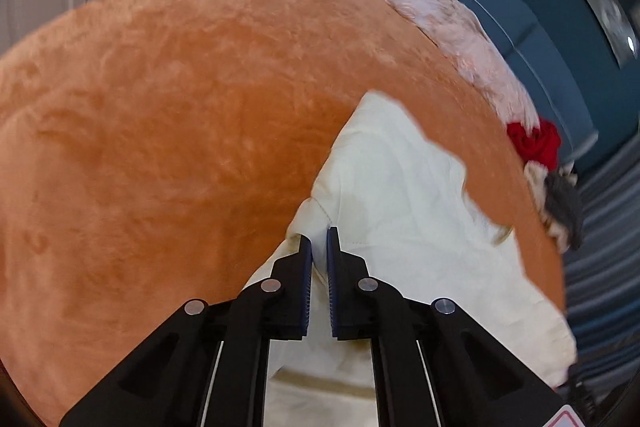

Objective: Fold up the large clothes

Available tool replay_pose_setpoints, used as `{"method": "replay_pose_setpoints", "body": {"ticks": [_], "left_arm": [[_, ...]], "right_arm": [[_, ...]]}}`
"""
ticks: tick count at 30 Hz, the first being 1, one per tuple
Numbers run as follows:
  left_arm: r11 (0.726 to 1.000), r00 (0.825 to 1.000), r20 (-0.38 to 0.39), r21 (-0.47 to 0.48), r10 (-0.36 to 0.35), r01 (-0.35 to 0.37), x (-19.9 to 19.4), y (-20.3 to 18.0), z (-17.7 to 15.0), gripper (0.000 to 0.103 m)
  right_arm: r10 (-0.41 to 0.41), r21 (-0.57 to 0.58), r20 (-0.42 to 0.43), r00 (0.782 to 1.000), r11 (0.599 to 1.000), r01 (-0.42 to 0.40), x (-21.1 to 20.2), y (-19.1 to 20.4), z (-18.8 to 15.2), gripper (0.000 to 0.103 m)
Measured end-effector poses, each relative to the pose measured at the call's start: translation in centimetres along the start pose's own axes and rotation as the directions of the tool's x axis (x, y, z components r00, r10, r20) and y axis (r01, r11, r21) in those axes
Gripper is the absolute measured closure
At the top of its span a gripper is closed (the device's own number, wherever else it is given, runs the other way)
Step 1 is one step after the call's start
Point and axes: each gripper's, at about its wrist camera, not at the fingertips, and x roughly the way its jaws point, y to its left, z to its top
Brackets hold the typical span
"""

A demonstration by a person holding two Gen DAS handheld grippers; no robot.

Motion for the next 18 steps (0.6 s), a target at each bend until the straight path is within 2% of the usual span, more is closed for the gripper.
{"method": "replay_pose_setpoints", "body": {"ticks": [2,5,9,14,18], "left_arm": [[0.997,0.998,-0.016,0.060,0.055,-0.054,1.0,-0.1,-1.4,0.098],[0.987,0.993,-0.016,0.116,0.118,-0.115,2.5,-0.6,-2.7,0.098],[0.965,0.984,0.017,0.196,0.176,-0.176,3.2,-1.5,-3.6,0.098],[0.962,0.983,0.015,0.200,0.184,-0.184,4.1,-1.1,-3.9,0.097],[0.938,0.972,0.047,0.255,0.231,-0.235,4.0,-2.1,-4.5,0.090]], "right_arm": [[-0.061,-0.015,-0.082,0.995,0.998,0.060,2.2,-1.2,-2.0,0.102],[-0.118,-0.021,-0.183,0.976,0.993,0.116,5.6,-2.9,-4.5,0.102],[-0.150,-0.062,-0.180,0.972,0.988,0.141,6.6,-2.2,-5.3,0.102],[-0.152,-0.073,-0.176,0.973,0.987,0.141,7.2,-2.3,-5.4,0.101],[-0.160,-0.065,-0.164,0.973,0.986,0.151,6.6,-2.2,-5.4,0.099]]}}
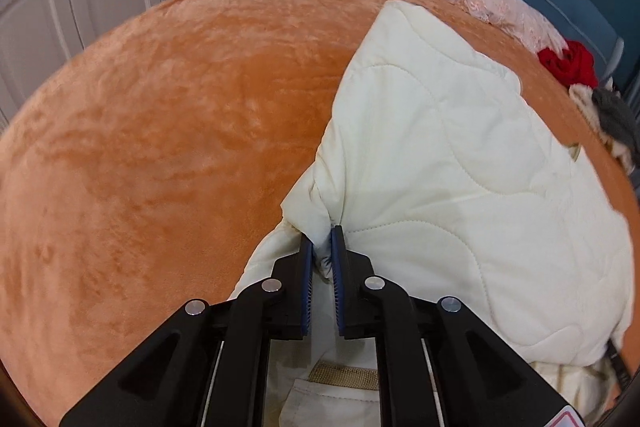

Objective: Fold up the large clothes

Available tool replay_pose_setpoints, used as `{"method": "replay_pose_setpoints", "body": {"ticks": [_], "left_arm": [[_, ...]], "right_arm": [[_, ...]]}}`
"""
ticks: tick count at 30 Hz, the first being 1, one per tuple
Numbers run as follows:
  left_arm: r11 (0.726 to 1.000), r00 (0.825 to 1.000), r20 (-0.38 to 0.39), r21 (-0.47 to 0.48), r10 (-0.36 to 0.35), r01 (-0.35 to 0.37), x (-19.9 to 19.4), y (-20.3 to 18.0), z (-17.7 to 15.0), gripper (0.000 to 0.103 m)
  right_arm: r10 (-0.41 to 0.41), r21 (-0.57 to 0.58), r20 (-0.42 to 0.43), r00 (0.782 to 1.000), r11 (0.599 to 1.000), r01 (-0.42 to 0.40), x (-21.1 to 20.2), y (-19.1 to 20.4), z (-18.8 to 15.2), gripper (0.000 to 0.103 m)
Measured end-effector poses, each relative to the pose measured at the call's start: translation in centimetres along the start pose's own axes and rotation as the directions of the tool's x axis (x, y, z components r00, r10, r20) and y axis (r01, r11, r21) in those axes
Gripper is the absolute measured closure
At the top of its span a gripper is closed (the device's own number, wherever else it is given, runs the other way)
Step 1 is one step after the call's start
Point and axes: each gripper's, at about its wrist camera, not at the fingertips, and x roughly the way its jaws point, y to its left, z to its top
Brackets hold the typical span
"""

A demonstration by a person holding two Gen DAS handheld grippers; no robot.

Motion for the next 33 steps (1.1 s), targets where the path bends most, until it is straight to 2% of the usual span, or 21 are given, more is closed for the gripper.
{"method": "replay_pose_setpoints", "body": {"ticks": [3,6,8,11,14,16,18,21,25,29,33], "left_arm": [[0.999,0.999,0.033,0.026,0.017,-0.018,-2.2,0.2,0.2,0.083],[0.999,0.997,0.081,0.026,0.016,-0.018,-5.6,1.5,0.5,0.061],[1.000,0.991,0.132,0.020,-0.001,-0.002,-7.6,1.9,1.1,0.060],[0.998,0.986,0.156,0.036,-0.054,0.049,-8.7,0.3,3.5,0.060],[0.992,0.983,0.155,0.097,-0.099,0.085,-7.3,-3.5,5.1,0.060],[0.987,0.987,0.128,0.141,-0.099,0.080,-5.3,-5.8,5.2,0.060],[0.980,0.991,0.085,0.179,-0.104,0.087,-2.4,-8.1,4.6,0.060],[0.977,0.997,0.039,0.207,-0.068,0.059,1.4,-9.4,2.9,0.060],[0.968,0.991,0.124,0.248,-0.055,0.023,2.8,-9.6,0.3,0.058],[0.970,0.989,0.134,0.241,-0.061,0.027,3.6,-9.5,-0.1,0.057],[0.967,0.987,0.158,0.254,-0.042,0.000,4.0,-9.9,-0.5,0.057]], "right_arm": [[-0.008,0.027,0.030,1.000,1.000,0.007,-2.4,-0.4,0.2,0.089],[0.006,0.007,0.091,0.996,1.000,-0.006,-5.2,0.2,0.8,0.079],[0.025,-0.026,0.131,0.991,0.999,-0.022,-6.3,1.3,1.7,0.072],[0.075,-0.077,0.148,0.986,0.995,-0.064,-6.2,3.9,3.6,0.071],[0.119,-0.134,0.141,0.983,0.986,-0.100,-4.4,7.1,5.1,0.071],[0.124,-0.185,0.115,0.986,0.978,-0.101,-2.4,9.3,5.3,0.071],[0.107,-0.223,0.074,0.991,0.971,-0.089,0.1,10.7,5.0,0.071],[0.066,-0.258,0.027,0.997,0.964,-0.057,3.3,11.3,3.7,0.071],[0.069,-0.286,0.047,0.996,0.957,-0.053,4.9,10.8,1.8,0.072],[0.056,-0.299,0.067,0.996,0.954,-0.034,5.0,10.8,1.1,0.072],[0.058,-0.297,0.081,0.995,0.954,-0.032,5.1,10.7,0.8,0.072]]}}
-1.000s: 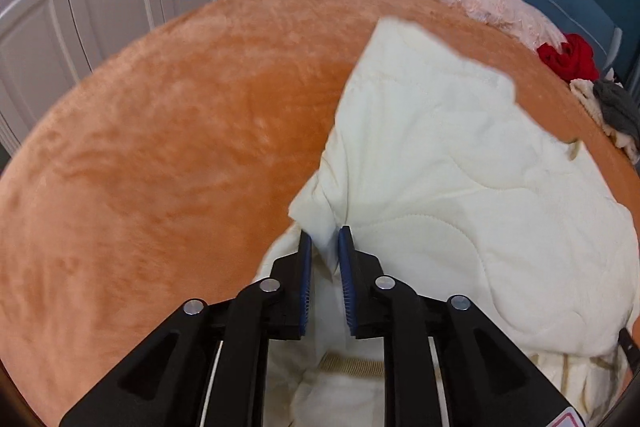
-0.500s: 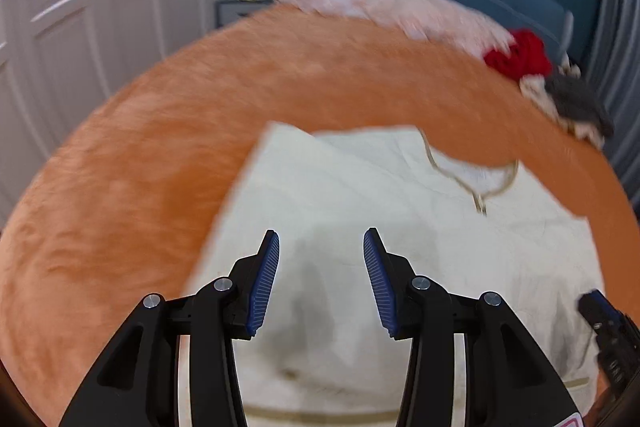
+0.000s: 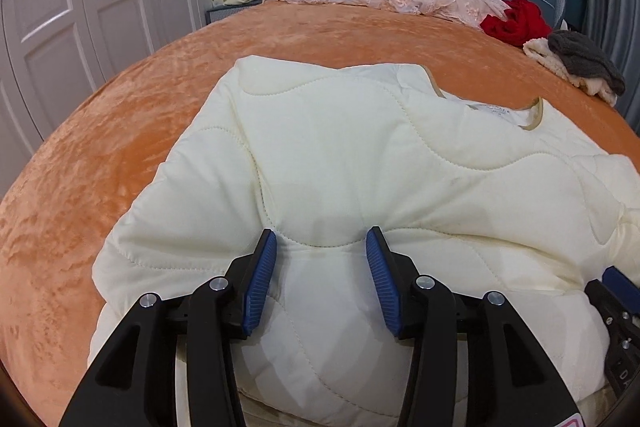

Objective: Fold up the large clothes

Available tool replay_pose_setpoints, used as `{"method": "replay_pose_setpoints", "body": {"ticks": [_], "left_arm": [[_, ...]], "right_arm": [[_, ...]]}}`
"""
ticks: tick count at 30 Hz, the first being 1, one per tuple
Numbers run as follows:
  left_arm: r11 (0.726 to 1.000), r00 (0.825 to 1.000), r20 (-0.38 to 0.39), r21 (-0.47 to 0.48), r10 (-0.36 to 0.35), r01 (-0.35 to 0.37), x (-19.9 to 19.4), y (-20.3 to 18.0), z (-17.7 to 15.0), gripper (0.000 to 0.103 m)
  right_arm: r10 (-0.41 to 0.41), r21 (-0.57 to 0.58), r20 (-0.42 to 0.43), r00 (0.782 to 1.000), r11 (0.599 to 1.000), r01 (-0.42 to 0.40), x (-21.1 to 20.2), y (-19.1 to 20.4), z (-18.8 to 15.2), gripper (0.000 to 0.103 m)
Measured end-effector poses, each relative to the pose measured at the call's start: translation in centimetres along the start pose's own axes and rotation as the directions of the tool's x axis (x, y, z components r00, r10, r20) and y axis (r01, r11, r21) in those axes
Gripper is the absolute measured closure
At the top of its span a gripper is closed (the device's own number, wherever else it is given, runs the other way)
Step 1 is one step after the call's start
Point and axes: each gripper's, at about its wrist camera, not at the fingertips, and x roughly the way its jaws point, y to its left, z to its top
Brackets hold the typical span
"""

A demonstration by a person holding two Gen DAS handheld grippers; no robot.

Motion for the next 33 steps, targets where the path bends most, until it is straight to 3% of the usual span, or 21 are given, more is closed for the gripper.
{"method": "replay_pose_setpoints", "body": {"ticks": [7,10,13,17,20,24,28,31,33], "left_arm": [[1.000,1.000,0.001,0.009,0.012,-0.012,0.2,-0.2,-0.1,0.056],[0.999,0.999,-0.024,-0.021,-0.035,0.034,-0.6,0.7,0.8,0.056],[0.988,0.990,-0.020,-0.073,-0.140,0.138,-3.0,2.9,2.7,0.056],[0.985,0.988,0.037,-0.086,-0.150,0.153,-4.0,5.1,7.6,0.051],[0.965,0.980,-0.012,-0.177,-0.199,0.194,-0.8,6.6,11.6,0.051],[0.945,0.970,-0.092,-0.264,-0.224,0.193,4.7,7.4,14.4,0.051],[0.947,0.966,-0.155,-0.280,-0.207,0.158,9.0,7.2,13.9,0.053],[0.960,0.972,-0.147,-0.242,-0.182,0.143,10.8,6.8,11.8,0.053],[0.973,0.983,-0.102,-0.191,-0.150,0.128,10.7,6.5,10.8,0.053]], "right_arm": [[-0.003,-0.003,-0.001,1.000,1.000,0.003,0.2,0.2,-0.1,0.072],[0.024,0.021,-0.026,0.999,0.999,-0.024,-0.5,-0.3,0.8,0.071],[0.067,0.026,-0.023,0.998,0.997,-0.066,-2.1,-0.7,2.4,0.064],[0.137,0.006,0.036,0.990,0.991,-0.137,-2.9,0.0,7.1,0.050],[0.263,0.054,0.024,0.964,0.963,-0.264,0.0,1.1,12.3,0.038],[0.349,0.118,-0.045,0.936,0.932,-0.342,6.7,2.9,17.4,0.037],[0.328,0.121,-0.150,0.933,0.942,-0.312,13.0,4.7,19.6,0.037],[0.294,0.103,-0.222,0.930,0.955,-0.278,16.8,5.7,19.6,0.038],[0.313,0.086,-0.267,0.911,0.950,-0.301,18.5,6.5,18.5,0.065]]}}
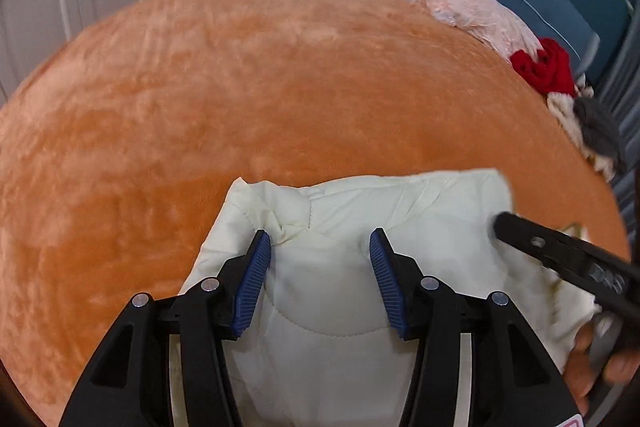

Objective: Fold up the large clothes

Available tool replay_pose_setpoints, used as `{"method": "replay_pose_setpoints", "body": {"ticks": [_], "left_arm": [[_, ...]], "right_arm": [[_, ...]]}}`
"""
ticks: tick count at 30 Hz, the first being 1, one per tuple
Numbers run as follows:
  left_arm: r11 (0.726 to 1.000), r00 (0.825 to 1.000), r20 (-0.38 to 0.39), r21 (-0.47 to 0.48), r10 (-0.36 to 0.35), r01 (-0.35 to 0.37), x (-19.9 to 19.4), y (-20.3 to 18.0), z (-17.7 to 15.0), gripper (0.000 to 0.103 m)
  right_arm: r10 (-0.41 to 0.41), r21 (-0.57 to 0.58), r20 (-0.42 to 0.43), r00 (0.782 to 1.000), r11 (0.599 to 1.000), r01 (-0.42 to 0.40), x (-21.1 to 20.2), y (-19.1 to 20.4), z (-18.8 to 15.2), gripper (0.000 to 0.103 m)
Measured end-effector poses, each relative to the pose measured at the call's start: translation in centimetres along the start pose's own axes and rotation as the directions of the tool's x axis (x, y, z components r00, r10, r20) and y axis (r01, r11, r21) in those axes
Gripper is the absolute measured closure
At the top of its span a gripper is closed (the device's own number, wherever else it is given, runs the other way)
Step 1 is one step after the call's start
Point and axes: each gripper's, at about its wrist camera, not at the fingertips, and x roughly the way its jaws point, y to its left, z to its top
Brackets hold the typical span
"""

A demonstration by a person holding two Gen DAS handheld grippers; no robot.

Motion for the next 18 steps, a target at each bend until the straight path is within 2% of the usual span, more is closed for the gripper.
{"method": "replay_pose_setpoints", "body": {"ticks": [1,2,3,7,9,10,15,17,18], "left_arm": [[1.000,1.000,0.025,0.021,0.014,-0.015,0.0,-0.3,-0.4,0.053],[0.999,0.999,0.038,0.034,0.025,-0.026,-0.1,-0.5,-0.7,0.053],[0.999,0.998,0.046,0.043,0.032,-0.034,0.0,-0.6,-0.8,0.053],[1.000,0.998,0.065,0.028,0.012,-0.014,0.1,-0.1,-1.1,0.052],[1.000,0.997,0.072,0.027,0.010,-0.012,0.2,-0.1,-1.1,0.052],[0.999,0.997,0.074,0.030,0.013,-0.015,0.2,-0.2,-1.2,0.051],[0.997,0.996,0.072,0.057,0.050,-0.054,0.6,-0.7,-1.2,0.051],[0.995,0.995,0.071,0.067,0.065,-0.070,0.7,-0.9,-1.2,0.051],[0.994,0.995,0.070,0.071,0.073,-0.078,0.7,-1.0,-1.1,0.050]], "right_arm": [[0.014,-0.025,0.000,1.000,1.000,-0.014,0.4,0.3,-0.6,0.087],[0.013,-0.047,0.023,1.000,0.999,-0.012,0.2,0.5,-1.2,0.095],[0.032,-0.065,0.055,0.998,0.997,-0.029,-0.4,0.7,-1.7,0.098],[0.046,-0.033,0.171,0.984,0.999,-0.041,-2.5,-0.3,-2.4,0.101],[-0.004,-0.030,0.167,0.986,0.999,0.009,-2.0,-0.5,-2.7,0.101],[-0.036,-0.035,0.138,0.990,0.999,0.042,-0.9,-0.4,-3.0,0.101],[-0.054,0.011,0.128,0.990,0.999,0.053,-0.3,-0.7,-3.0,0.102],[-0.101,0.036,0.177,0.979,0.995,0.096,-1.9,-0.8,-3.5,0.096],[-0.145,0.077,0.227,0.963,0.988,0.131,-3.9,-1.2,-4.0,0.093]]}}
